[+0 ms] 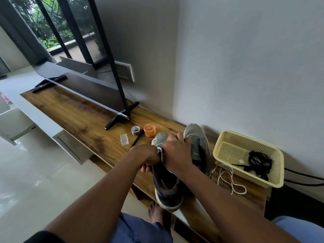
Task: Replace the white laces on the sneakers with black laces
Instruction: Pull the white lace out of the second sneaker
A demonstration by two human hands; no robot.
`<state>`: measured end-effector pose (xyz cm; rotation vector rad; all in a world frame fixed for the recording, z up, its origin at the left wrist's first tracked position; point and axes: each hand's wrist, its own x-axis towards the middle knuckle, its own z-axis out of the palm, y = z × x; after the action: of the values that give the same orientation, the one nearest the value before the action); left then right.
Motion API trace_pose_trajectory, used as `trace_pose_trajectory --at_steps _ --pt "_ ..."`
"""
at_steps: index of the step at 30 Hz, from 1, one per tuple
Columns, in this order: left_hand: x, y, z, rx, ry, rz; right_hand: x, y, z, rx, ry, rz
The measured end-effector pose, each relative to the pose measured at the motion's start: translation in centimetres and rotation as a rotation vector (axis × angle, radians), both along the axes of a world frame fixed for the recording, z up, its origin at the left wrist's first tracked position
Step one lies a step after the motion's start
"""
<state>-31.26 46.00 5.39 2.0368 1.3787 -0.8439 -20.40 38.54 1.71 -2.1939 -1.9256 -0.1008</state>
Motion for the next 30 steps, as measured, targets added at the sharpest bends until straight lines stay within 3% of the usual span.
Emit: trace_pose_trajectory --at_steps 12,17,23,27,30 --pt "-0.2 0.0 -0.1 -0.016 -0.106 0.042 1.1 -0.8 0.1 0.356 0.378 -0.139" --pt "0.0 -0.2 0.1 -0.014 -0.096 0.083 1.2 -1.7 -0.1 0.344 0.299 0.040" --pt "-0.2 -0.5 -0.1 -0.018 -0.122 0.211 2.2 -2.1 1.3 0.046 0.183 0.297" --pt "0.0 -0.6 -0.2 -0.070 -0.176 0.299 1.7 -2.1 2.2 0.046 0.265 0.322" --pt "-0.2 -0.8 0.1 -0.075 -0.192 0.289 2.3 -1.7 2.9 0.059 0.527 0.158"
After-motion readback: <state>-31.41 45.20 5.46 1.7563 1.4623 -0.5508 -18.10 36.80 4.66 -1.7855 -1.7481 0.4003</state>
